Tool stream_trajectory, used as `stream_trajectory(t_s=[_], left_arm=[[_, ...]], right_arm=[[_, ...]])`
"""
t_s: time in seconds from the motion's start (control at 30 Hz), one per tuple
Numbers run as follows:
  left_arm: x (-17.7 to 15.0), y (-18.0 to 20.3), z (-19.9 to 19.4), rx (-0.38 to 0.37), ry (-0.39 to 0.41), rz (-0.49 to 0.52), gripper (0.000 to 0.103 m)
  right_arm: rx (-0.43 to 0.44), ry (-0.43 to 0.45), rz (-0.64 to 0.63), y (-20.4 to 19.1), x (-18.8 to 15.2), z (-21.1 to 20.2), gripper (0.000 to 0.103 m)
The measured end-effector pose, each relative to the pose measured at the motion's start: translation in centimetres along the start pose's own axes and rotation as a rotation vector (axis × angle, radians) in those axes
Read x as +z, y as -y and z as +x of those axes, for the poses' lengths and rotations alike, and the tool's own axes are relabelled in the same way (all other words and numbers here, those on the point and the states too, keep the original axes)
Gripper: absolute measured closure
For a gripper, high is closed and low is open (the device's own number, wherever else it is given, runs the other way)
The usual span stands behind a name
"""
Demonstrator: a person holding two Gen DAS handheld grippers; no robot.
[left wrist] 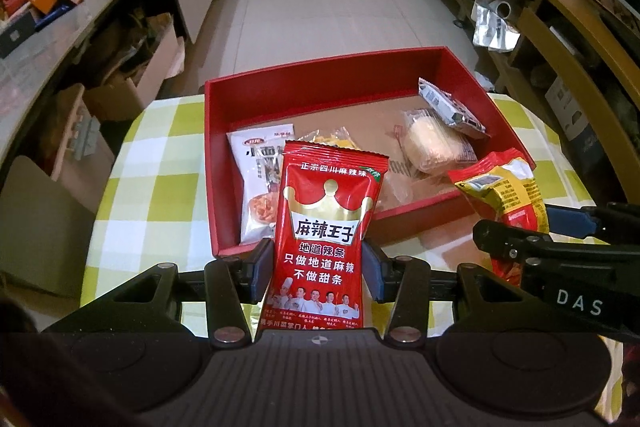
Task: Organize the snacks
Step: 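Lift both packs and carry them over the red box, then lower both packs into the red box and open both tools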
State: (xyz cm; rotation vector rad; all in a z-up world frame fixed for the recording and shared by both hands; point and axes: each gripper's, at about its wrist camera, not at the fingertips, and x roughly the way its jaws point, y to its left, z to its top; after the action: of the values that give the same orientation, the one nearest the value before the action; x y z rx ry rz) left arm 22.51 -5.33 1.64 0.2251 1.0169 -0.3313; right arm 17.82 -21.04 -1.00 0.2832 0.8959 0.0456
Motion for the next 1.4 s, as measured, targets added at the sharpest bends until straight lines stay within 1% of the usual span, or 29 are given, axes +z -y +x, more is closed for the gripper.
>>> stream_trajectory(t_s=[0.33, 0.6, 0.77, 1.1, 1.3, 1.4], left_arm=[[0.8, 0.2, 0.4, 0.021, 0.013, 0.006, 0.049], [1.5, 0.4, 0.8, 0.015, 0.011, 0.001, 0.049], [2.1, 0.5, 1.2, 0.014, 0.015, -0.010, 0.049], [3.1, 0.4, 2.7, 0.033, 0.003, -0.026, 0.048], [3.7, 0.5, 3.0, 0.052, 0.015, -0.019, 0.048], [4.0, 0.2, 3.4, 0.050, 0.012, -0.031, 0.048]], right_arm=[[-0.013, 0.004, 0.005, 0.3, 0.7, 0.6, 0.045], [-0.008, 0.005, 0.015, 0.3, 1.4, 1.2, 0.044], [-0.017, 0.001, 0.020, 0.5, 1.9, 2.0, 0.044], [-0.024, 0.002, 0.029, 0.7, 3.2, 3.5, 0.044], [-0.029, 0.004, 0.032, 0.8, 3.8, 4.4, 0.044], [-0.028, 0.010, 0.038, 0.9, 4.2, 4.8, 0.044]])
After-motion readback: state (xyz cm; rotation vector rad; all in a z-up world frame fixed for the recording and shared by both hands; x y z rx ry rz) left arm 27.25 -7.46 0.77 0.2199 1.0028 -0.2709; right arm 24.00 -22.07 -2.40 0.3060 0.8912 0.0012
